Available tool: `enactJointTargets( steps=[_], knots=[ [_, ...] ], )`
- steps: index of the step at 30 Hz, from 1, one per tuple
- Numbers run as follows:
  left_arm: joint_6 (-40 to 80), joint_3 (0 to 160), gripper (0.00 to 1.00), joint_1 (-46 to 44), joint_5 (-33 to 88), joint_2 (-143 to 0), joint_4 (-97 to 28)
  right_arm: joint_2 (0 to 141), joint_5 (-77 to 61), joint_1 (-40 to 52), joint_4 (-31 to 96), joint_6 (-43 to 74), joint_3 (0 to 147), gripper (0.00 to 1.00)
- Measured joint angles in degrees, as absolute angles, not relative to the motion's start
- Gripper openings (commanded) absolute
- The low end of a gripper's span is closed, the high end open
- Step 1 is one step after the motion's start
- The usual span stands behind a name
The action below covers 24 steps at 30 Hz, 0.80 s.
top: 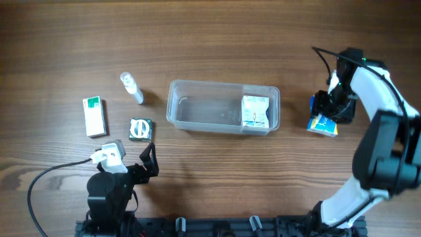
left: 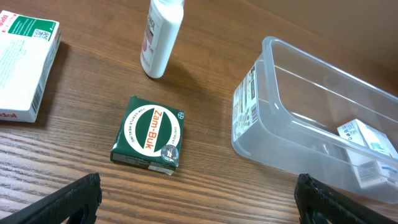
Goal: Pack container
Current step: 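Lower the Vicks box into the container beside the white box, release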
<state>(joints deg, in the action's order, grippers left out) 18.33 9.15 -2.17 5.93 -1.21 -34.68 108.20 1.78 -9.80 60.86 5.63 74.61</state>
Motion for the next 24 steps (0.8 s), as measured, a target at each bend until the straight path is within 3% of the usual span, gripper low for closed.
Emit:
enactJointTargets(
  steps=[12, 18, 24],
  knots=[
    [18.3, 9.1, 1.0, -2.2, 5.9, -1.2, -34.7, 76.6, 1.6, 15.2, 60.1, 12.7, 75.9, 0.65],
    [18.3, 9.1, 1.0, -2.2, 5.9, -1.2, -34.7, 77.1, 2.0, 24.9, 56.2, 20.8, 75.9, 0.65],
    [18.3, 9.1, 1.0, -2.2, 5.9, -1.2, -34.7, 87.4, 2.0, 32.3, 50.0, 27.4, 75.9, 0.66]
  ],
)
